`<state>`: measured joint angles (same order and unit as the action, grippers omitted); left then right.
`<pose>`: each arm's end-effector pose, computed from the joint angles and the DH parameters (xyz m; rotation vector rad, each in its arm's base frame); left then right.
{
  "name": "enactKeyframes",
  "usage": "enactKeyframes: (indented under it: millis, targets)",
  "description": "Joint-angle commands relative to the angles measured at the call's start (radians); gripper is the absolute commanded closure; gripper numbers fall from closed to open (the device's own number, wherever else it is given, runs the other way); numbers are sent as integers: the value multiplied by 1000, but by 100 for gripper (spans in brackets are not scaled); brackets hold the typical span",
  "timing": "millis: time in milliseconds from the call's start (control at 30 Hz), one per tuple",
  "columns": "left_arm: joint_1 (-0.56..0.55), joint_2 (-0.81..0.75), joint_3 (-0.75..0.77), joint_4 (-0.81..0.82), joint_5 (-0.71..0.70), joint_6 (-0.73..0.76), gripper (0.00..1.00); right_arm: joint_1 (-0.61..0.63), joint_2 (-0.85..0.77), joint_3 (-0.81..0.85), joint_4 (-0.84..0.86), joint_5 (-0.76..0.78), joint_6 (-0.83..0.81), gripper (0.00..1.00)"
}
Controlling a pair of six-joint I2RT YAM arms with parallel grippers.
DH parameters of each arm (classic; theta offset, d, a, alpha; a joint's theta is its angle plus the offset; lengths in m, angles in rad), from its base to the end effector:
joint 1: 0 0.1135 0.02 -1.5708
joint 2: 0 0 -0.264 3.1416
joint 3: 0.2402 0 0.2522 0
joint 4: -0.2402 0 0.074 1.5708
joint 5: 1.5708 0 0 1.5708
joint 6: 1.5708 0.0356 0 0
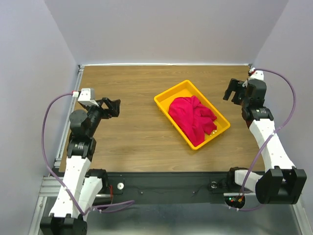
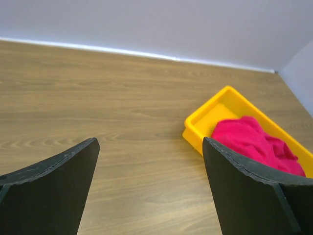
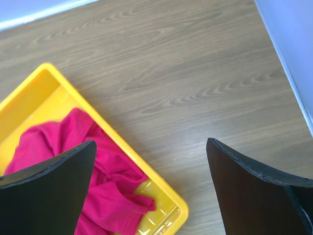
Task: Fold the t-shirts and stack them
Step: Grab the tshirt from the pile
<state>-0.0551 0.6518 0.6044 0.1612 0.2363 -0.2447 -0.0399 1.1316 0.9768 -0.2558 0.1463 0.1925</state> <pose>0.1648 -0.0174 0.3343 0.0552 1.4726 -0.4160 0.2588 -0.0155 0.3304 0.3232 1.9504 -0.0457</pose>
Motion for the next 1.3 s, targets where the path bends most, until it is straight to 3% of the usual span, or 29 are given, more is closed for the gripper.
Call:
enactKeyframes:
  millis: [0,100,233,433,633,867,1067,1200,1267]
  targets:
    - [-2,87,77,54,99,16,1,-6,-10,59,38,-216,-181,0]
    - [-14,159,138,23,138,19,1,-6,8,74,-90,-417,-428,0]
    - [-103,236,204,-17,130,54,2,-8,11,65,-174,-458,-499,0]
    - [-388,443,337,-152,32,48,7,-84,-33,7,-171,-596,-430,0]
    - [-655,736,527,-230,-152,-51,8,-184,-81,-52,-149,-694,-393,0]
    - [-807,1129,829,-333,-275,-105,7,-198,-79,-72,-131,-726,-384,0]
    - [-902,1476,1269,-587,-420,-77,6,-212,-82,-93,-111,-748,-377,0]
    - [-933,1611,1348,-653,-436,-51,5,-219,-85,-102,-103,-758,-373,0]
    - [-936,1634,1361,-655,-442,-51,11,-225,-89,-107,-102,-761,-372,0]
